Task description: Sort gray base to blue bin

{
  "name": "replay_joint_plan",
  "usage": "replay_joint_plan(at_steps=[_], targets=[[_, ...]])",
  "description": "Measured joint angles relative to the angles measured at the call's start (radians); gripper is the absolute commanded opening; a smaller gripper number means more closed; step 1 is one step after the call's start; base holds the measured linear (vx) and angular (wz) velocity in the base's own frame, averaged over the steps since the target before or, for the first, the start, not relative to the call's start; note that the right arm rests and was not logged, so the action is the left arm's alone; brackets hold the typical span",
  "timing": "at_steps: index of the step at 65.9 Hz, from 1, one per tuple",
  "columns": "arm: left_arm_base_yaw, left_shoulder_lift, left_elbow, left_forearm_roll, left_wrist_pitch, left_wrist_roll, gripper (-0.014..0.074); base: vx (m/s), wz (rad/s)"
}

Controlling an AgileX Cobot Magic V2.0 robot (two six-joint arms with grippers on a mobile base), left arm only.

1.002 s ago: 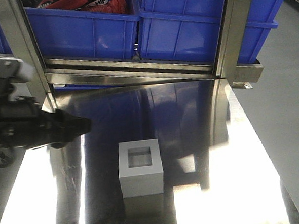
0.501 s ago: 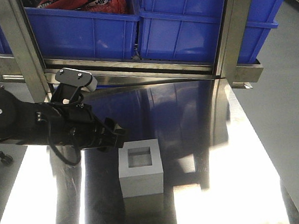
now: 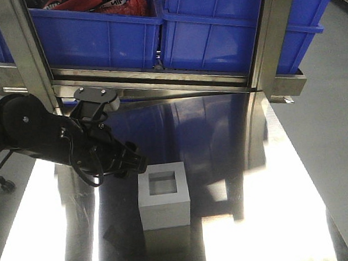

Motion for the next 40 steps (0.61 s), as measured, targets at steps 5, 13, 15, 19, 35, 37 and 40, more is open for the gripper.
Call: replay_joint_plan(at_steps=[5,13,15,19,35,37,40], targets=[[0.0,0.009,0.0,0.007,0.022,-0.003,0.0455,0.0,0.0],[0.0,0.023,0.0,0.01,0.043,-0.019,0.047,0.0,0.0],[0.0,0.026,0.0,0.01,0.044,-0.029,0.0475,0.0,0.0],[0.0,0.032,-0.004,0.01,0.044,-0.041,0.048,0.0,0.0],[0.0,0.047,-0.012,0.01,0.044,-0.094,0.0489,0.0,0.0],[0.0,0.054,-0.012,0.01,0.044,-0.099,0.0489,0.0,0.0],[0.0,0.064,-0.012,0.01,0.044,-0.111,0.0489,0.0,0.0]])
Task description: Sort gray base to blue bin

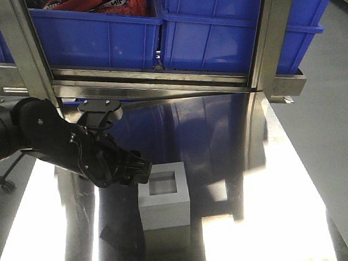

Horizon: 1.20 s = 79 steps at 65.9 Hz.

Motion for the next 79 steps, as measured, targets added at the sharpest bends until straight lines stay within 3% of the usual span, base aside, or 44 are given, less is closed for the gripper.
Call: replay_joint_plan(at_steps=[13,65,79], targets=[[0.0,0.036,-0.002,0.0,0.0,-0.035,0.049,0.0,0.0],[0.0,0.131,-0.047,-0.088,0.0,-0.04,0.049,0.0,0.0],[0.0,0.156,-0.05,-0.091,0.018,-0.041,0.0434,0.0,0.0]])
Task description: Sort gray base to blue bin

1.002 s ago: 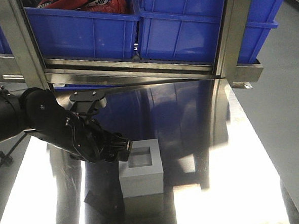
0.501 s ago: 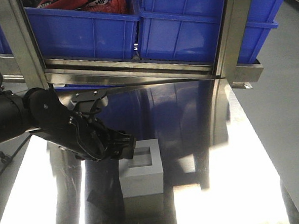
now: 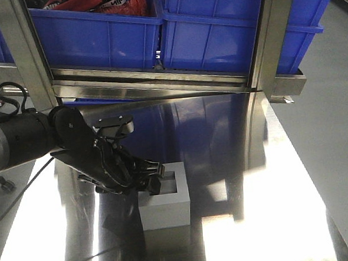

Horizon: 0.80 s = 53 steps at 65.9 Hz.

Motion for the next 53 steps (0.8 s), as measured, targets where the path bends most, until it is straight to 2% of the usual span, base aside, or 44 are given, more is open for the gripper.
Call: replay_joint_plan(at_steps=[11,23,44,53], targets=[[0.0,0.003,-0.005,-0.014,0.0,-0.002,0.027,0.0,0.0],[-0.001,0.001,-0.012,0.001,-0.001,0.001,-0.001,0.0,0.0],[-0.002,-0.005,-0.012,0.012,-0.004,0.044,-0.0006,0.0,0.0],[-0.004,-0.029,-0.006,0.045,-0.014,0.079,-0.0006,0.0,0.0]])
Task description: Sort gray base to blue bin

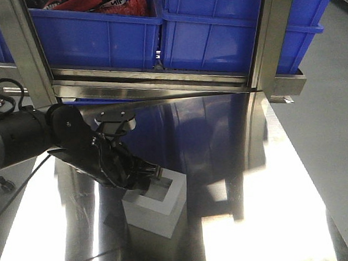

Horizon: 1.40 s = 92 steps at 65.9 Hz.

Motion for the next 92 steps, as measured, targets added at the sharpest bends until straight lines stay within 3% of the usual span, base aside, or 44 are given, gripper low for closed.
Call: replay_joint_plan(at_steps=[26,77,92], targets=[[0.0,-0.247,0.08,0.014,-0.111,0.126,-0.0006,0.0,0.0],[0.0,-1.085,0.633,0.009,-0.417,0.207,-0.0006,0.0,0.0],[0.0,-1.257,0.814,0.004,-0.571,0.211,-0.0006,0.0,0.0]])
